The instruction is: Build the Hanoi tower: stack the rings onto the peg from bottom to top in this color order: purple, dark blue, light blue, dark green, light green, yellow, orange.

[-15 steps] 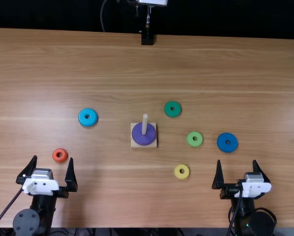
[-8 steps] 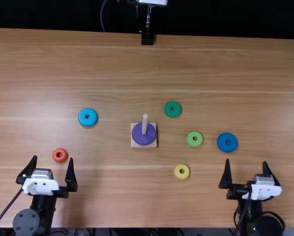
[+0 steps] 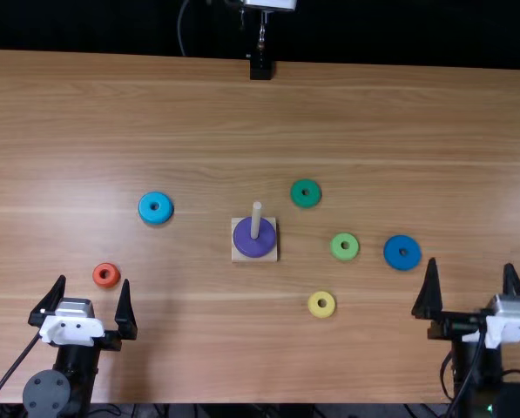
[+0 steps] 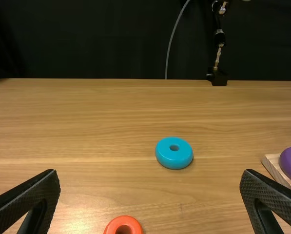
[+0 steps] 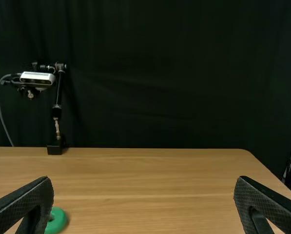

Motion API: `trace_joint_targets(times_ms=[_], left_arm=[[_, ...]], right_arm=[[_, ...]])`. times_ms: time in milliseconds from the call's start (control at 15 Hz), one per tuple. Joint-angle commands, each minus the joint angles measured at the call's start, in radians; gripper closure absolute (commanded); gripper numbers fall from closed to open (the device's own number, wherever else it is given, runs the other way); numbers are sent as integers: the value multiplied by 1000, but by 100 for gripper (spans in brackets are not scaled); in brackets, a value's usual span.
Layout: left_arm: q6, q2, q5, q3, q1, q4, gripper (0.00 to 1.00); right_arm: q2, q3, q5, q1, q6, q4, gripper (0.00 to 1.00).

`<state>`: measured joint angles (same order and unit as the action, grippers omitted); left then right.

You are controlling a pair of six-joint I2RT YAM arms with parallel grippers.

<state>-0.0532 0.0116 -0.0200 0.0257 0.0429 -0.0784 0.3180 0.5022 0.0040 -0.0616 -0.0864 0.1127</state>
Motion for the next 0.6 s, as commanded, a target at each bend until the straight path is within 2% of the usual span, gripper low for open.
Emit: trace_joint_targets(times_ms=[0, 333, 533], left_arm=[[5, -12, -11, -26, -11, 1, 0], [5, -12, -11, -26, -11, -1, 0], [5, -12, -11, -26, -11, -1, 0]], right_arm=[[98, 81, 11, 9, 7, -1, 0], [406, 216, 13, 14, 5, -5, 0], [602, 257, 3, 13, 4, -3, 0]])
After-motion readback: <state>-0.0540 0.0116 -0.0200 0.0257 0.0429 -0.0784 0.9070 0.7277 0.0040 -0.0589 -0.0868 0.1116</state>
